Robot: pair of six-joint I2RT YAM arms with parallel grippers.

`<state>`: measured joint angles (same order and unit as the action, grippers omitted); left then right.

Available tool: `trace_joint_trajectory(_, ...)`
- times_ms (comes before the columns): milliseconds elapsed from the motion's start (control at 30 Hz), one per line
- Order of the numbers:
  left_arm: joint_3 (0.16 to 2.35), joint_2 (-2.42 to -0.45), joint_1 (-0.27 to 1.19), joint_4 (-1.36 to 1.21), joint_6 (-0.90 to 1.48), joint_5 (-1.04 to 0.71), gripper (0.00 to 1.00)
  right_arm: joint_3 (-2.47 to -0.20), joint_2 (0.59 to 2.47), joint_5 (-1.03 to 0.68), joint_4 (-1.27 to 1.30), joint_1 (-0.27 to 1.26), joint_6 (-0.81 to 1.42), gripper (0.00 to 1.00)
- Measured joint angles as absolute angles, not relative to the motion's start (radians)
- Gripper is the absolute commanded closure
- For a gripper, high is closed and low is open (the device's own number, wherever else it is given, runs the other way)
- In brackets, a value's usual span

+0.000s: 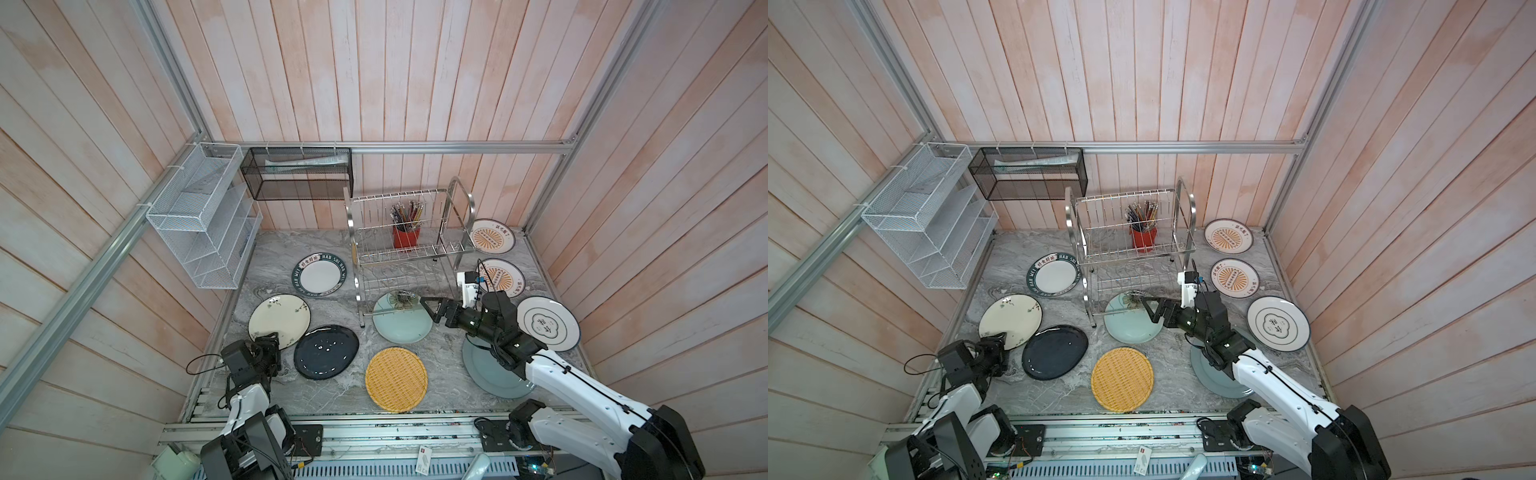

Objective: Load the plates into the dish rack
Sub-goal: 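Grasp the cream plate's near edge with the left gripper and tilt it upright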

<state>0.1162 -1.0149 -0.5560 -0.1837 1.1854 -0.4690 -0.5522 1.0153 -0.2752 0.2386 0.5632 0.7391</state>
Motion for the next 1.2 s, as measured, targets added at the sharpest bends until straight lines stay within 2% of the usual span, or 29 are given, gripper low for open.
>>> trace_joint_trajectory(167, 0.128, -1.113, -0.556, -0.275, 1.201, -0.464, 0.50, -0.552, 1.010, -0.274, 0.237, 0.563, 0.739, 0.03)
trace_joint_trajectory(267, 0.134, -1.161, -0.556, -0.321, 1.209, -0.463, 0.51, -0.552, 1.007, -0.274, 0.234, 0.563, 0.740, 0.03)
trace_joint_trajectory(600, 0.153, -1.317, -0.557, -0.445, 1.221, -0.462, 0.85, -0.553, 0.989, -0.257, 0.223, 0.563, 0.757, 0.05)
trace_joint_trajectory(767, 0.165, -1.358, -0.556, -0.494, 1.198, -0.471, 0.95, -0.560, 0.987, -0.250, 0.215, 0.563, 0.759, 0.06)
trace_joint_trajectory(933, 0.166, -1.262, -0.569, -0.408, 1.189, -0.465, 1.00, -0.575, 0.986, -0.241, 0.196, 0.564, 0.759, 0.06)
trace_joint_trajectory(1200, 0.216, -0.918, -0.630, 0.015, 1.108, -0.410, 1.00, -0.613, 0.981, -0.221, 0.165, 0.565, 0.746, 0.06)
